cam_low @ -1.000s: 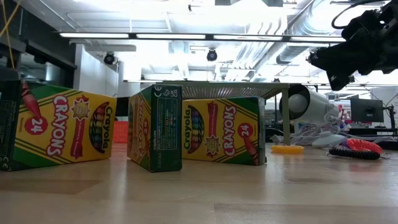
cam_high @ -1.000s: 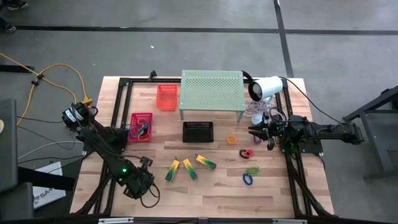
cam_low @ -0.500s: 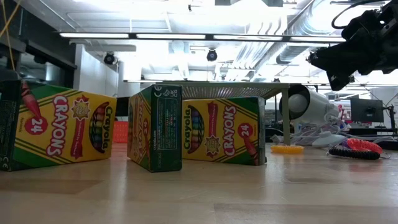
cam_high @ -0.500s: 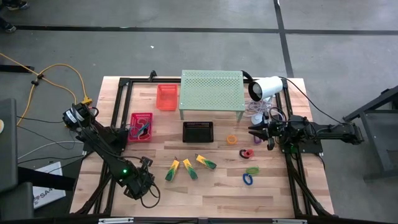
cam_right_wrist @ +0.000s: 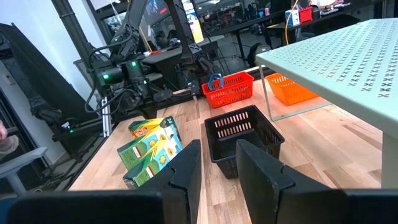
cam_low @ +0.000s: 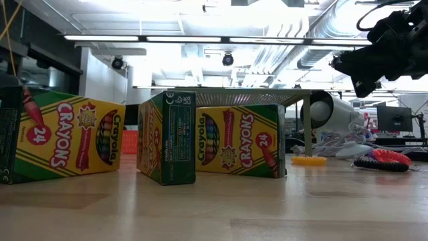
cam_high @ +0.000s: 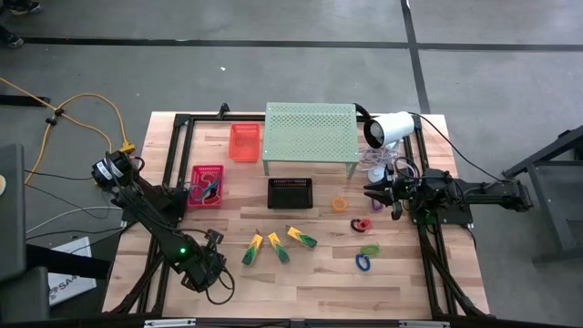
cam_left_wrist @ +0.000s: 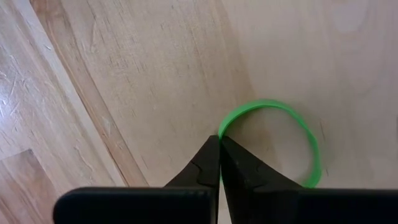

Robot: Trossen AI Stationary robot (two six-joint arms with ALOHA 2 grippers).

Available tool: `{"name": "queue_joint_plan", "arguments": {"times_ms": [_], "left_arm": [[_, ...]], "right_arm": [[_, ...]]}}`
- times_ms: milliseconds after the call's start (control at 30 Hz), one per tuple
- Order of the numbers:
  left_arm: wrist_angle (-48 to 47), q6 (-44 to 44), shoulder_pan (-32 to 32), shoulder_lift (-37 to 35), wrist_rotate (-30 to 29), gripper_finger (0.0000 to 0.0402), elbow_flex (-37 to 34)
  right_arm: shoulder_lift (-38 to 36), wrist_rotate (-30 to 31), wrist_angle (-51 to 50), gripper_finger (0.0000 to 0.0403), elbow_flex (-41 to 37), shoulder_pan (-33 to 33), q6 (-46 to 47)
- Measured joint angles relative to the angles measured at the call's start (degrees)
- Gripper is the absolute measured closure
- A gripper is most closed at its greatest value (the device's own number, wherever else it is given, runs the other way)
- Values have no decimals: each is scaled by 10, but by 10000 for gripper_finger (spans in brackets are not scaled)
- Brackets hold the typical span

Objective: Pick & Place Office Desk Supplies
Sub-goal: Put the green rubber band into the orange bin on the shelf

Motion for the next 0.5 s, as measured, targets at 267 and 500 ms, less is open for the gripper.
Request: {"name": "queue_joint_plan", "arguments": {"times_ms": [267, 500], "left_arm": [[-10, -7, 0, -34, 20, 401, -3], [-43, -19, 13, -113, 12, 401, -2]], "right_arm": [[0, 0, 0, 313, 0, 0, 0], [0, 0, 0, 313, 0, 0, 0]]}}
